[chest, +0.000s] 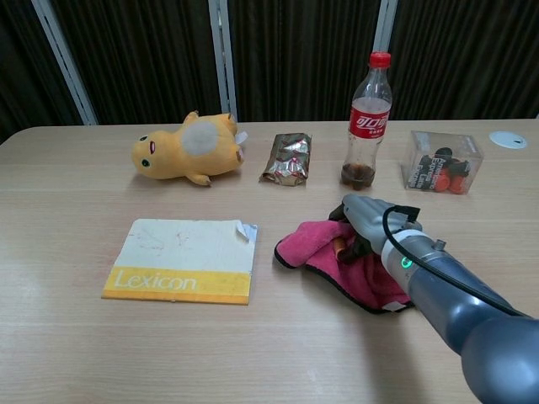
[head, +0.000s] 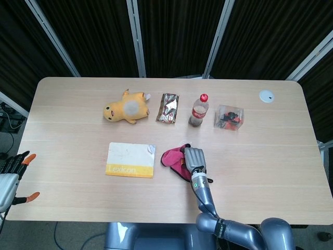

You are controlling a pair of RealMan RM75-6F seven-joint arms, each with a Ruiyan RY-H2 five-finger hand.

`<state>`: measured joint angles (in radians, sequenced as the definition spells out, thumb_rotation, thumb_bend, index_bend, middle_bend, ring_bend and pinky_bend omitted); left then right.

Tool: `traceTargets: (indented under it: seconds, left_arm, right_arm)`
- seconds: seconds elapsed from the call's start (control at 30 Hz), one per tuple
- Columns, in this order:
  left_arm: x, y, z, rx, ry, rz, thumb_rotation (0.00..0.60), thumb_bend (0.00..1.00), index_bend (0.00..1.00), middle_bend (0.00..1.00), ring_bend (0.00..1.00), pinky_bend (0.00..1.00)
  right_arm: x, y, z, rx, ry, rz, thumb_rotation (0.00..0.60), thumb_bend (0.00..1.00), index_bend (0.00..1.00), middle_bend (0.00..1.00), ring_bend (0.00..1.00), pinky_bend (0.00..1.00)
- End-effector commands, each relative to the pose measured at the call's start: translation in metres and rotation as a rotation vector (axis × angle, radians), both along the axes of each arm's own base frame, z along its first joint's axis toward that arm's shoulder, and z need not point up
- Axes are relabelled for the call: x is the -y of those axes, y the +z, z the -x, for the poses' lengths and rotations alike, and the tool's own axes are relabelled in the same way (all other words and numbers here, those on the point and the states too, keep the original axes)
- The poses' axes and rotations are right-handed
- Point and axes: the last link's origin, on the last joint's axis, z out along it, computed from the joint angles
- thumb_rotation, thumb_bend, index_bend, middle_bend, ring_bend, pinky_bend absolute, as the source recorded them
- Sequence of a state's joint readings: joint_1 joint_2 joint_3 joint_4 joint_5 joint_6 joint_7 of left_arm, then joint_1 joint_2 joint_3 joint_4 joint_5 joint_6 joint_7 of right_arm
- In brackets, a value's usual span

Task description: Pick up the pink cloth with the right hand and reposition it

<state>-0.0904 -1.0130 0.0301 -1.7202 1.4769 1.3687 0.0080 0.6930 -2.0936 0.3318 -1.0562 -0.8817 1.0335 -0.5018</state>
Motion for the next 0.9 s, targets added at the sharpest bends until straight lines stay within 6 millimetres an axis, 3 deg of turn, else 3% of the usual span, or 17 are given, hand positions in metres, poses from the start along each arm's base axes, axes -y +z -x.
traceTargets:
  seconds: [0.03, 0.43, 0.63, 0.9]
  left_arm:
    - [0.000, 0.000, 0.000, 0.001, 0.004, 0.000, 0.600, 0.03, 0.09, 0.00, 0.00, 0.00]
    - [0.000, 0.000, -0.001, -0.001, 0.001, -0.001, 0.600, 0.03, 0.09, 0.00, 0.00, 0.00]
    - [0.001, 0.001, -0.002, -0.001, -0.006, -0.005, 0.600, 0.03, 0.09, 0.00, 0.00, 0.00]
    - [0.002, 0.000, -0.003, 0.001, -0.007, -0.002, 0.600, 0.03, 0.09, 0.00, 0.00, 0.00]
  right_arm:
    - [0.005, 0.009, 0.010, -0.058, 0.018, 0.028, 0.600, 0.62, 0.76, 0.60, 0.53, 0.76]
    - [0.009, 0.048, 0.048, -0.111, -0.041, 0.103, 0.600, 0.63, 0.76, 0.61, 0.53, 0.76]
    - [0.005, 0.083, 0.083, -0.158, -0.113, 0.163, 0.600, 0.63, 0.76, 0.61, 0.53, 0.76]
    - [0.004, 0.119, 0.110, -0.205, -0.163, 0.218, 0.600, 0.63, 0.76, 0.61, 0.53, 0.76]
